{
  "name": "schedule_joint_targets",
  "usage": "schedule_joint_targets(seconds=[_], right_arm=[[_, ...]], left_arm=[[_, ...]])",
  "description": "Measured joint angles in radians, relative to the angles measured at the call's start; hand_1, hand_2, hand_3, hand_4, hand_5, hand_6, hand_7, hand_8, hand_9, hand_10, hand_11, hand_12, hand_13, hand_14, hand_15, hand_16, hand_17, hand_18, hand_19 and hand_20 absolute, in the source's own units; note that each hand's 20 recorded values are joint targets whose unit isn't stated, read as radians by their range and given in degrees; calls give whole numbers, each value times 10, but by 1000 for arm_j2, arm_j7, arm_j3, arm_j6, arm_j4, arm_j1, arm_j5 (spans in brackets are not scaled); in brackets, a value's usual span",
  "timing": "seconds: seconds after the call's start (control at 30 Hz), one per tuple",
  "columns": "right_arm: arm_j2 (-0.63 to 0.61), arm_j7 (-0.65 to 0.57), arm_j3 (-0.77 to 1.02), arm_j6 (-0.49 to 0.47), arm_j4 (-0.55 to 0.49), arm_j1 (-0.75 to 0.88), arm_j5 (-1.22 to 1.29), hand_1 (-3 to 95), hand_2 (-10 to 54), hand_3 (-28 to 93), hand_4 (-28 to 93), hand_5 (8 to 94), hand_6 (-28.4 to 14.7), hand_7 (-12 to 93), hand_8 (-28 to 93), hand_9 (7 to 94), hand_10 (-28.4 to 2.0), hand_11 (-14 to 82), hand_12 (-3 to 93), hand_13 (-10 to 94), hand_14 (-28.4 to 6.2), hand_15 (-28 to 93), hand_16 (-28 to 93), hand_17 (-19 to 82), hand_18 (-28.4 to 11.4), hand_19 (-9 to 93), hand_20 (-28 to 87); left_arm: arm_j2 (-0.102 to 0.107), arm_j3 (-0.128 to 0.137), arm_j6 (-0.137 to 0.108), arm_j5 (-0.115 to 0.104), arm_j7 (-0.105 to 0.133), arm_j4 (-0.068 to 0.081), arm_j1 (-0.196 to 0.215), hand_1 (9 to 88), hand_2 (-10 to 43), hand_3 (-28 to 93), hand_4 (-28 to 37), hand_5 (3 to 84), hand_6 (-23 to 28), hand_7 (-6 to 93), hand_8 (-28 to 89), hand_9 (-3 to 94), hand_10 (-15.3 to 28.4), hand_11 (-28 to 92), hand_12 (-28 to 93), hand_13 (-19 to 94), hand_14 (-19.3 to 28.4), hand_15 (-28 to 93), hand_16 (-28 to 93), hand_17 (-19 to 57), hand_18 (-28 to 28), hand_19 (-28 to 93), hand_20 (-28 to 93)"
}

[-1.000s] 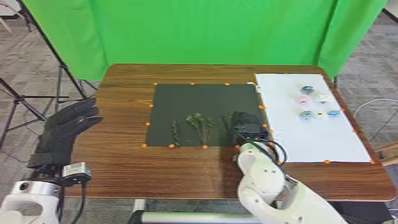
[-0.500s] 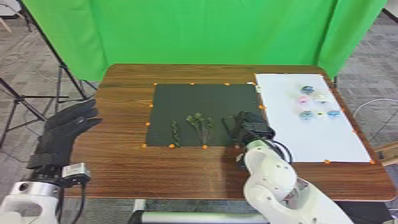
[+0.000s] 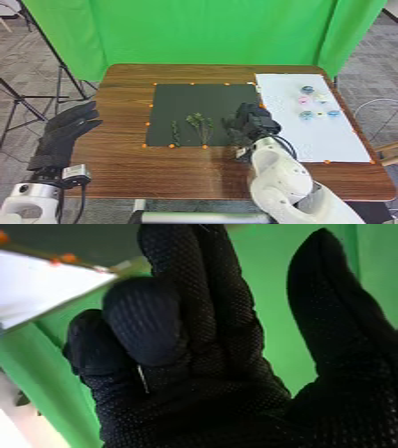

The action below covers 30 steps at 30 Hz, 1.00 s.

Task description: Arrange flowers

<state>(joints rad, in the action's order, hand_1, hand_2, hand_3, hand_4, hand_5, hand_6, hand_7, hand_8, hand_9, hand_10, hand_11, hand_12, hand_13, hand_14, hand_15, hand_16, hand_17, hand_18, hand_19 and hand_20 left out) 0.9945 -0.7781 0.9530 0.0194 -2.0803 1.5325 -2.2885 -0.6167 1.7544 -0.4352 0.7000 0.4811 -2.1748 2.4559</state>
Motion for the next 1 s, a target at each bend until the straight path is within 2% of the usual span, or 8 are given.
schedule_joint_targets(seconds=[0.17, 0.3, 0.43, 0.57, 0.77, 0.83, 1.0], right_arm=[[-46, 201, 202, -25, -1, 41, 270, 332, -45, 808, -240, 629, -30, 242, -138, 643, -148, 234, 172, 645, -115, 697, 193, 387, -199, 931, 219], [-123, 272, 266, -108, 40, 35, 268, 332, -55, 819, -247, 593, -30, 239, -143, 604, -131, 199, 158, 637, -113, 699, 186, 379, -197, 932, 200], [-197, 260, 257, -118, 106, 7, 162, 332, -64, 825, -250, 577, -32, 237, -144, 574, -124, 177, 153, 634, -110, 700, 181, 378, -197, 932, 195], [-233, 230, 231, -101, 175, -31, 125, 340, -74, 829, -254, 584, -28, 243, -144, 585, -115, 178, 154, 645, -105, 703, 177, 386, -192, 932, 191], [-259, 204, 157, 21, 256, -76, 57, 339, -77, 832, -258, 585, -27, 246, -148, 580, -116, 177, 153, 651, -101, 704, 176, 393, -193, 932, 203], [-259, 194, 167, 15, 258, -70, 29, 338, -79, 833, -258, 581, -28, 244, -148, 573, -119, 173, 153, 650, -101, 705, 178, 395, -192, 932, 209], [-261, 176, 213, -72, 259, -45, 11, 339, -81, 832, -258, 578, -30, 242, -147, 565, -125, 169, 154, 650, -103, 708, 179, 407, -191, 932, 242]], left_arm=[[8, -18, -9, -6, 22, 0, -3, 275, 20, 828, -216, 360, 68, 205, -126, 315, 178, 334, 99, 210, 235, 588, -119, -119, 200, 518, 107], [15, -26, -16, -9, 35, -3, -2, 275, 19, 828, -218, 359, 68, 204, -126, 315, 178, 333, 100, 212, 235, 589, -119, -119, 200, 519, 106], [19, -34, -22, -14, 44, -5, -2, 275, 19, 828, -219, 359, 68, 204, -126, 315, 178, 333, 101, 212, 236, 589, -119, -119, 200, 519, 106], [20, -51, -25, -18, 48, -5, -6, 276, 20, 827, -219, 358, 68, 205, -126, 316, 178, 333, 101, 211, 237, 588, -120, -119, 201, 520, 106], [22, -80, -27, -23, 54, -5, -23, 275, 20, 828, -219, 358, 68, 205, -126, 316, 178, 334, 101, 212, 236, 588, -120, -119, 201, 520, 105], [22, -83, -27, -23, 54, -5, -27, 275, 20, 827, -218, 358, 68, 205, -126, 316, 178, 334, 101, 212, 236, 589, -120, -119, 201, 520, 105], [23, -86, -27, -23, 54, -4, -32, 275, 20, 827, -219, 358, 68, 205, -126, 316, 179, 334, 100, 212, 236, 588, -120, -119, 201, 521, 104]])
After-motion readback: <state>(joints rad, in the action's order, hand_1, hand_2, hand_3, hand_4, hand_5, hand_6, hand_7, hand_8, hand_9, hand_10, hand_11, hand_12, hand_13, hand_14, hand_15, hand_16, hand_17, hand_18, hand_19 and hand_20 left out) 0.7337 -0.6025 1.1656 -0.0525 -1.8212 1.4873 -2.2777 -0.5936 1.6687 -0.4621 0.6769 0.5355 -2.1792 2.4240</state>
